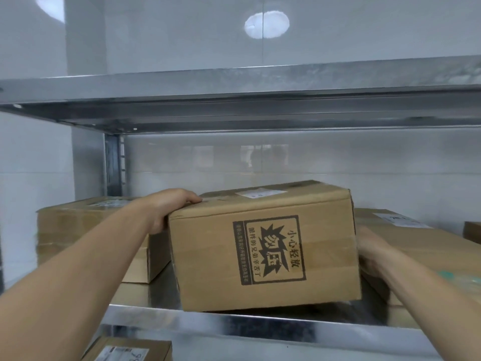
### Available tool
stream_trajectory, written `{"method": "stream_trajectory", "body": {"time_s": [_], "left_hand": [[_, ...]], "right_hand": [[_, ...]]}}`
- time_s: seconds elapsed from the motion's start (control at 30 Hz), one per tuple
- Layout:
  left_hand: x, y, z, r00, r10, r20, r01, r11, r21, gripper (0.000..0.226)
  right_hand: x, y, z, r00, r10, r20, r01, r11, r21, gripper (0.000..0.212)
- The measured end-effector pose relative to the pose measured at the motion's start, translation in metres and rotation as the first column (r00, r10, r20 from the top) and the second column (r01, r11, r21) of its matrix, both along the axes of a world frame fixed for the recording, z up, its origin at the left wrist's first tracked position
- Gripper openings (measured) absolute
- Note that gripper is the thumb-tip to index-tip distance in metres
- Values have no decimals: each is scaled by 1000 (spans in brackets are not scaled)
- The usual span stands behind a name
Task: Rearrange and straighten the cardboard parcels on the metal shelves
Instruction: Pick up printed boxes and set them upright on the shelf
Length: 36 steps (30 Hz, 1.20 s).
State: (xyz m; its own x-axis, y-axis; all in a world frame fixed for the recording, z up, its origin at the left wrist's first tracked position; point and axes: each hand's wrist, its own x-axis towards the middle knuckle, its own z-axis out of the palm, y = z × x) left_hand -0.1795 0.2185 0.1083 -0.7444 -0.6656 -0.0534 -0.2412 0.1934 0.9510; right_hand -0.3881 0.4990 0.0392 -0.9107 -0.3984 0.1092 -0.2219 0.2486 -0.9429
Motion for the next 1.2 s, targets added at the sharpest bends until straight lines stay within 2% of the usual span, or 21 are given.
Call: {"method": "stream_trajectory", "body": {"time_s": [0.07,0.17,0.23,0.3,0.47,0.67,0.83,0.97,1.1,1.2], "left_hand": [[-6,-1,2,999,-4,32,5,999,-49,28],[-14,-6,7,995,-9,97,22,991,-133,32],[-18,-10,12,989,-16,146,43,982,-183,33],[-22,-14,15,979,-36,198,79,973,-215,34],[-31,-23,19,945,-64,322,150,957,-249,41],[-40,-33,18,938,-107,331,176,967,-186,40],[-45,-30,18,926,-80,368,180,953,-244,37],[-41,-23,18,928,-67,365,174,947,-269,35],[-30,-15,18,953,-59,297,148,946,-287,38],[-19,-14,19,979,-64,192,121,946,-301,35]], "right_hand": [[-1,-1,0,993,36,112,-30,998,-59,25],[-1,-3,15,971,79,226,-44,987,-156,47],[-2,-2,32,965,109,238,-84,990,-114,65],[-4,-3,50,972,125,197,-127,992,-3,73],[-7,-13,77,980,100,170,-144,951,272,52],[-13,-21,85,972,104,209,-175,918,356,43],[-14,-28,87,983,67,170,-135,894,428,40],[-9,-24,85,987,74,145,-126,912,390,37],[1,-16,82,990,93,109,-124,937,328,36],[5,-11,80,995,91,33,-96,959,267,41]]}}
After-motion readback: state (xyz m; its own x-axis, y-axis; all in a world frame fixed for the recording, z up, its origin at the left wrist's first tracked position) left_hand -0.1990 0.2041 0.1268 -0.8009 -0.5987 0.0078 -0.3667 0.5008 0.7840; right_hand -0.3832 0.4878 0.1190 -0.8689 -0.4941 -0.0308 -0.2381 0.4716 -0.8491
